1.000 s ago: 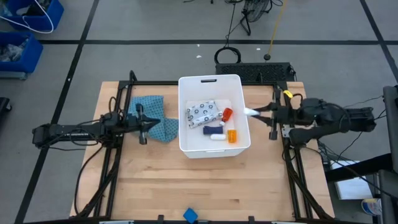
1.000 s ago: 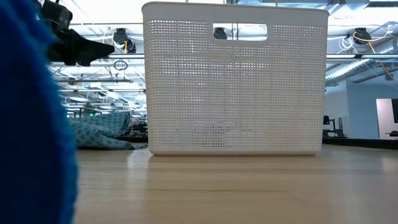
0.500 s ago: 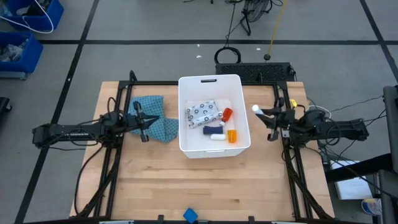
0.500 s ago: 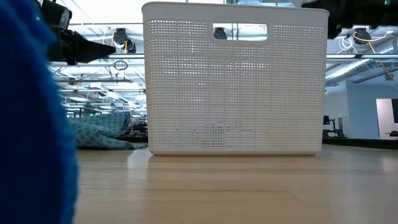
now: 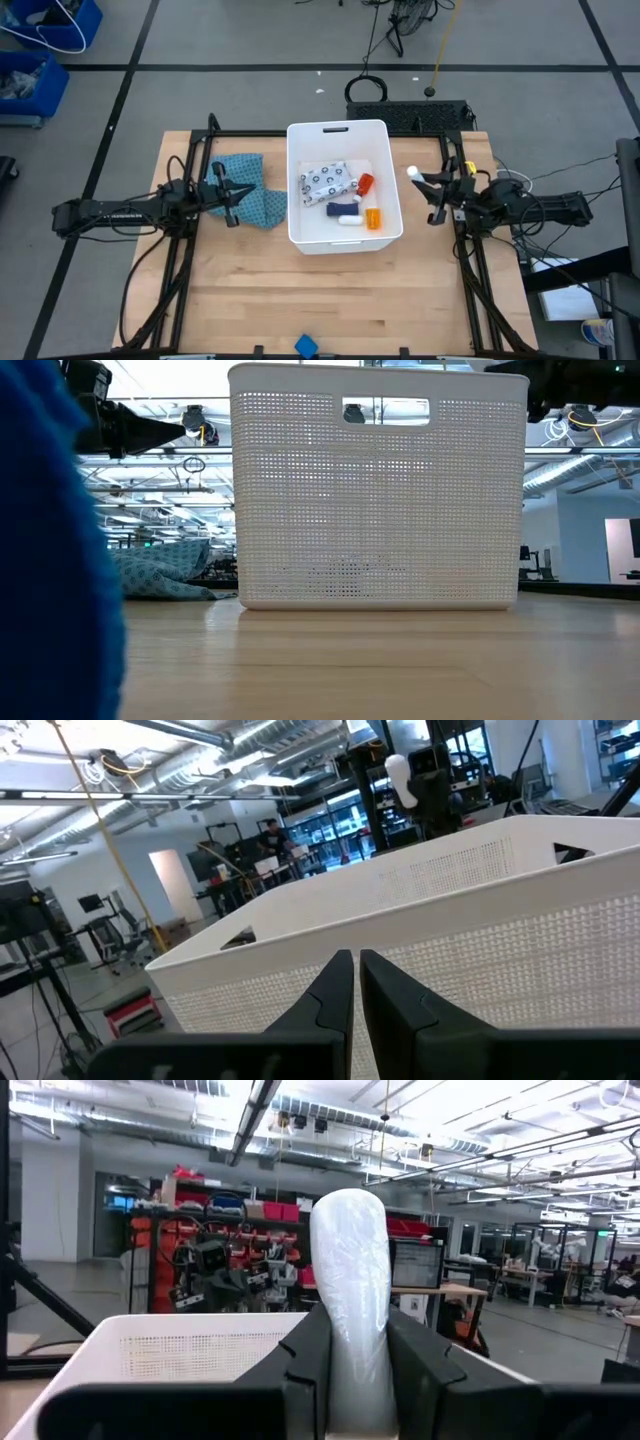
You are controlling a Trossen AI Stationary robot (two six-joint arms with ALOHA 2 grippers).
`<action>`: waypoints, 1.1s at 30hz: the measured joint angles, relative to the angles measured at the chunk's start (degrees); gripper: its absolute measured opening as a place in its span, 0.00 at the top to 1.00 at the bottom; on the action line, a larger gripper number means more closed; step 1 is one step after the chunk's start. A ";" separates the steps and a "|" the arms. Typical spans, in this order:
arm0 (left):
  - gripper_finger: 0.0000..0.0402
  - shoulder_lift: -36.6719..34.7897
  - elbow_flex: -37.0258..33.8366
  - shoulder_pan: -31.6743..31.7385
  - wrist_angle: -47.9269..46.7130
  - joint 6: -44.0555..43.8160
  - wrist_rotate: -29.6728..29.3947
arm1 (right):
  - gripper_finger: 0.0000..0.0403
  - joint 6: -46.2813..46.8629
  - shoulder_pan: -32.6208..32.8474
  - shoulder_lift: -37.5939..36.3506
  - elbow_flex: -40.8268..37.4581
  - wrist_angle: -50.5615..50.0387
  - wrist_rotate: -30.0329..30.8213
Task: Pick & place medical supplies in basket/bin
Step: Put the rolled gauze into the white bin
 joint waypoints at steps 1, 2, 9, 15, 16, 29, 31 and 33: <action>0.93 0.00 0.00 -0.01 0.00 0.00 0.01 | 0.84 -0.31 0.00 0.55 0.56 -0.04 0.00; 0.93 0.00 0.00 -0.01 0.00 0.00 0.02 | 0.84 -0.67 0.00 1.43 1.35 -0.09 0.02; 0.93 -0.02 0.00 -0.01 0.57 0.13 0.00 | 0.84 -3.07 -0.77 14.90 14.49 -5.38 -0.01; 0.93 -0.02 0.00 0.01 2.41 0.66 0.00 | 0.85 -4.35 -7.53 31.71 34.89 -24.43 -0.59; 0.93 0.00 0.00 0.00 2.79 0.66 0.00 | 0.85 -4.41 -9.09 34.30 38.43 -27.60 -0.72; 0.93 -0.02 0.00 -0.01 2.24 0.10 0.02 | 0.85 -12.28 -28.74 63.76 66.50 -47.41 -30.91; 0.93 0.00 0.00 0.00 1.66 -0.11 0.02 | 0.85 -13.62 -29.79 67.72 66.87 -48.84 -33.27; 0.93 -0.01 0.00 -0.01 1.33 -0.13 -0.05 | 0.85 -14.77 -30.08 71.56 66.87 -49.66 -34.88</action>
